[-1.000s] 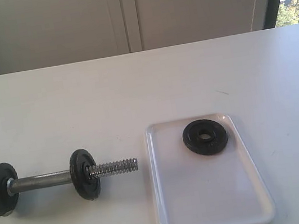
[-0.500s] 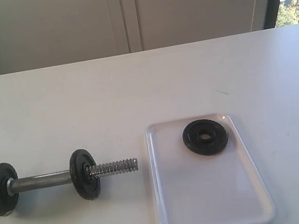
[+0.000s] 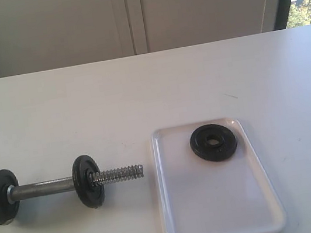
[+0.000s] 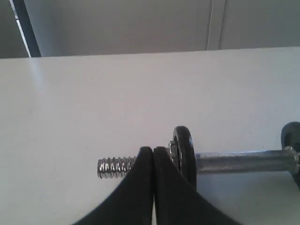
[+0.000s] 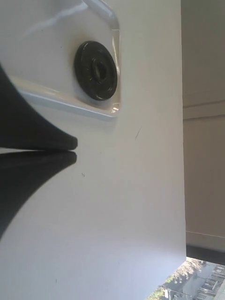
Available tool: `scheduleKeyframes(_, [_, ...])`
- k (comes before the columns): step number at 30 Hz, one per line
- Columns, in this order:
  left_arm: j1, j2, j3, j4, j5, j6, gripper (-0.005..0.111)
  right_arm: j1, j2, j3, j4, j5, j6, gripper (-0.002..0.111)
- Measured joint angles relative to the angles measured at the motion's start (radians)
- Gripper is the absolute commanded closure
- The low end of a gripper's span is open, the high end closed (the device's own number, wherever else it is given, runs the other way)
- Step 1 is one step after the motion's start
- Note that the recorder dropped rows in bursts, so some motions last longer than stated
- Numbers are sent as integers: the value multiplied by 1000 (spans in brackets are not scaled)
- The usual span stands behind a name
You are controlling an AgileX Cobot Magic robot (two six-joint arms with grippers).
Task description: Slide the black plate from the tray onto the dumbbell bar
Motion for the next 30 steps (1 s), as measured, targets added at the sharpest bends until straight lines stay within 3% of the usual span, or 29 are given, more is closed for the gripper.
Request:
scheduleKeyframes(6, [0,0,0,0,-219,-90,107,0,0,0,0,-2,41,108])
scheduleKeyframes(12, [0,-1,0,0,-616,-259,107,0,0,0,6,-2,41,108])
scheduleKeyframes(14, [0,1,-10,-10,-673,-261,107,0,0,0,6,-2,41,108])
scheduleKeyframes(22, [0,203,-240,66,-578,-254,107,0,0,0,6,-2,41,108])
scheduleKeyframes(26, [0,374,-371,214,-459,-278,107,0,0,0,6,-2,41,108])
scheduleKeyframes(30, [0,559,-508,438,-229,-392,107,0,0,0,6,-2,41,108])
